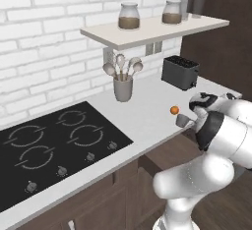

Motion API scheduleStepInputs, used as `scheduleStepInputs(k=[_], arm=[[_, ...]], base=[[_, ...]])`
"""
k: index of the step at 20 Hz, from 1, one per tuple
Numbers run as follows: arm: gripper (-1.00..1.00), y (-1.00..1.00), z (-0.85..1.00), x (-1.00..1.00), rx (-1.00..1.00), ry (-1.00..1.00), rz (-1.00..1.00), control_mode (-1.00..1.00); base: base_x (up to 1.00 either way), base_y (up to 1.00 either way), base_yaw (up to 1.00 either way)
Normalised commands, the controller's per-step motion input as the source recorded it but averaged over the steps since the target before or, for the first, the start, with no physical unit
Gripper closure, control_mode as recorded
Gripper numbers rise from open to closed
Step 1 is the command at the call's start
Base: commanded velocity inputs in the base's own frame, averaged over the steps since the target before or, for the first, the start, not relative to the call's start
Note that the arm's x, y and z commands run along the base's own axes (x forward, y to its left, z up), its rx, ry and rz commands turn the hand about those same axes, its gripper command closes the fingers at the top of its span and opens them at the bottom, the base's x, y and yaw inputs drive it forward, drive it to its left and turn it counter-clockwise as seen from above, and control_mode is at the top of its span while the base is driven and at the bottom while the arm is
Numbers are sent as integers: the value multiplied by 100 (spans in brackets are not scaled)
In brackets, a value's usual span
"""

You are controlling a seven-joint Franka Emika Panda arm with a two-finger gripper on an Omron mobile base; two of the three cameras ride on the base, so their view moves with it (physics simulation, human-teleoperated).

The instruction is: Pick the measuring cup from the drawer and place it on the counter.

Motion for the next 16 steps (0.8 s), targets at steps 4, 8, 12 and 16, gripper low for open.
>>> scheduleStepInputs(k=[4,8,12,16], arm=[[100,42,0,96,-3,0,-4,-100],[100,22,0,85,-2,0,-3,-100],[100,15,-16,71,-4,0,0,-100],[-100,34,-42,55,-10,0,0,-100]], base=[[0,0,0],[0,0,0],[0,0,0],[0,0,0]])
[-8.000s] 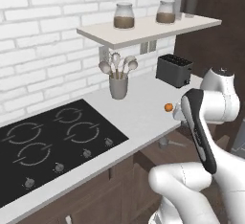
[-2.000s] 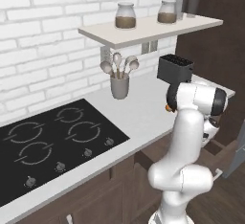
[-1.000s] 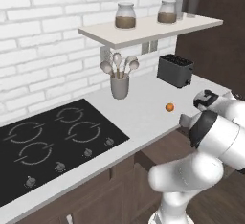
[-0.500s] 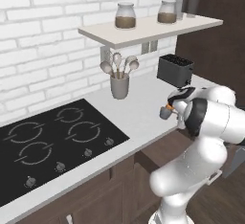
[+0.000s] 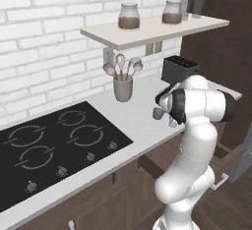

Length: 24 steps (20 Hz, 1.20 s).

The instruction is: Pick the measuring cup from the drawer and place it on the counter.

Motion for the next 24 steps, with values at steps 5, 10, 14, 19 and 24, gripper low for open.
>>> scheduleStepInputs(k=[5,10,14,19,24], arm=[[-100,35,-41,52,-9,-5,0,-100],[-100,6,21,-4,-1,-19,0,-100],[-100,-9,97,-47,2,-18,0,-100],[-100,-8,100,-73,0,-21,0,-100],[-100,-4,99,-100,0,-22,1,-100]], base=[[0,0,0],[0,0,0],[0,0,0],[0,0,0],[0,0,0]])
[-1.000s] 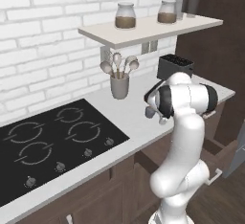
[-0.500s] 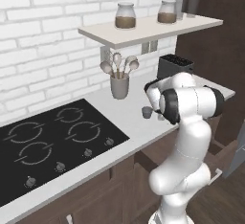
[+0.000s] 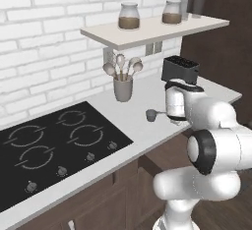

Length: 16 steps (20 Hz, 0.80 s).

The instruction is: Pick the measuring cup from the drawer and place it on the counter.

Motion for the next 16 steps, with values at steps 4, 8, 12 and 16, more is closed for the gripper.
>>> scheduleStepInputs(k=[4,8,12,16], arm=[[-100,-2,100,-94,0,-27,4,-100],[-100,-17,100,-83,0,-13,5,-100],[-100,-30,100,-84,0,-1,7,-100],[-100,-42,100,-85,0,3,9,-100]], base=[[0,0,0],[0,0,0],[0,0,0],[0,0,0]])
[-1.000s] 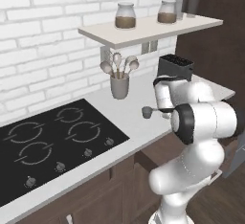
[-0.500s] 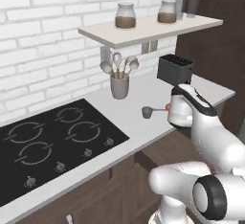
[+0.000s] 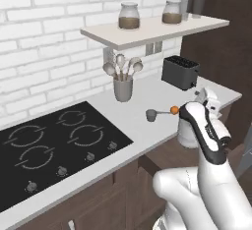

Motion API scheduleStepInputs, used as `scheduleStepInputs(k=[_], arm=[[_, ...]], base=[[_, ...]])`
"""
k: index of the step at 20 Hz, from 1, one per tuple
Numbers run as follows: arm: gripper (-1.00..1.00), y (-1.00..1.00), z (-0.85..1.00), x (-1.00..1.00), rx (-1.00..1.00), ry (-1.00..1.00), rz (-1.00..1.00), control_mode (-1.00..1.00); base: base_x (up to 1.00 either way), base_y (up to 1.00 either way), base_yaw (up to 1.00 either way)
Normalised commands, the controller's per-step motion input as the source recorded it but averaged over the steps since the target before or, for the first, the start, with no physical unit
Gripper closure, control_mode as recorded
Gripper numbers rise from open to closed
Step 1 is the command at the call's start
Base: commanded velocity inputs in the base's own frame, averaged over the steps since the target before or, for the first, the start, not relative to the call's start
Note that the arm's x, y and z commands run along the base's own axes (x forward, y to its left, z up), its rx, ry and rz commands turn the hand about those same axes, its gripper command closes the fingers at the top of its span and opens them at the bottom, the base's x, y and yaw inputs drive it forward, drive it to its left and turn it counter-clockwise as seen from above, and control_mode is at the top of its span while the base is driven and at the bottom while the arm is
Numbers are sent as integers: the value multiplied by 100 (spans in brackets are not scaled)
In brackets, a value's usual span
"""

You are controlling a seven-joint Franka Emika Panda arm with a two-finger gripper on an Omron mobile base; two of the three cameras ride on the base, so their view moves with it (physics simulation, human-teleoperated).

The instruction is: Pick the measuring cup from the drawer and place it on the counter.

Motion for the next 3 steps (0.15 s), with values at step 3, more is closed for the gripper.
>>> scheduleStepInputs(k=[3], arm=[[-100,-52,100,-93,0,15,10,-100]], base=[[0,0,0]])
